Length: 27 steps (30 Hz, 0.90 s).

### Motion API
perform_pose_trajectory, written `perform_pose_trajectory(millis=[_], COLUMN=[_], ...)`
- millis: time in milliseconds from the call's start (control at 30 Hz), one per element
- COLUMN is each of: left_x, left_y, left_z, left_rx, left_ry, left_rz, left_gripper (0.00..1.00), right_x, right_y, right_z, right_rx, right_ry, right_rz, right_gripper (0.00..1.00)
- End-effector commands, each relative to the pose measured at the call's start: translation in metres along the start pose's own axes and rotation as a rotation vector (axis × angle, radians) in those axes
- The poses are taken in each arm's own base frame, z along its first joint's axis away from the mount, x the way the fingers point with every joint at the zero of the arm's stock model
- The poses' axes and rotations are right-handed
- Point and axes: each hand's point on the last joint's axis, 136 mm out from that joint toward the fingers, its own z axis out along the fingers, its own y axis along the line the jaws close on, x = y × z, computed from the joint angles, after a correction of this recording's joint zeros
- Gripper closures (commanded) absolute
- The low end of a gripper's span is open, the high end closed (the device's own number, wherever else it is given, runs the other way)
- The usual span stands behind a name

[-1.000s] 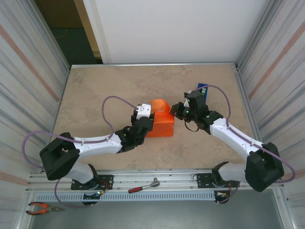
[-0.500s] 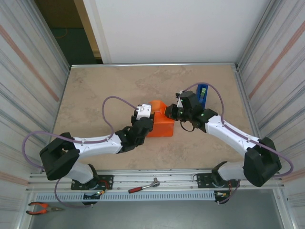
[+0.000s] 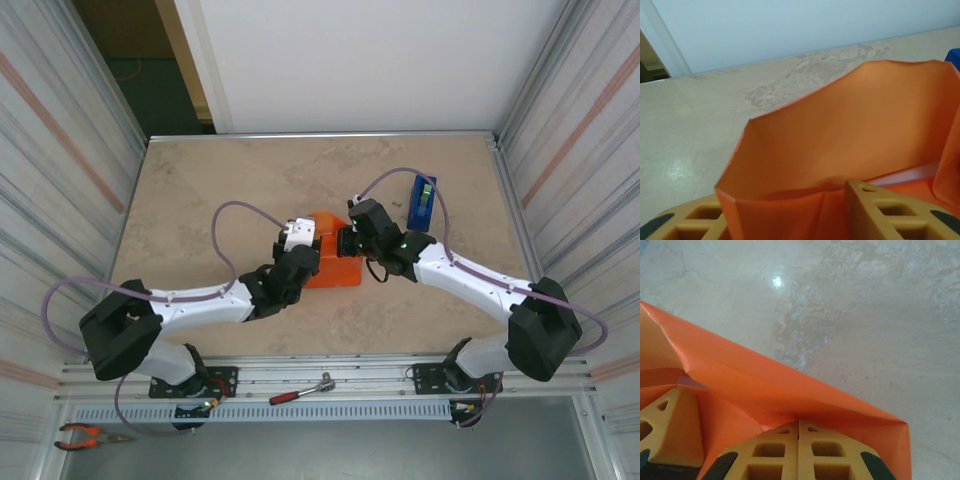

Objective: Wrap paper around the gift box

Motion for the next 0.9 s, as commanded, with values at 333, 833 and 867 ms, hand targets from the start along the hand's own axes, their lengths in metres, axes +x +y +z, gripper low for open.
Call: perform_pose_trajectory(millis=[333,833,867], left_x=[-0.059,-0.024,-0.024], left_y=[0.057,0.035,0.031], left_z=[-0.054,-0.058,-0.055], left_rx=[0.205,0.292,0.287], left_ry=[0.013,-0.019,-0.016], left_rz=[-0.35,-0.323,-0.311], left_gripper=[0.46,0.39,0.39], right_x=[0.098,0.101,0.1], right_y=[-0.034,-0.029,-0.029], right_z=[0.019,0.023,0.023], right_rx=[0.114,0.086,0.085], right_ry=[0.288,0.295,0.293], right_rz=[-0.017,0.01,0.012], right_gripper=[1.0,1.0,1.0])
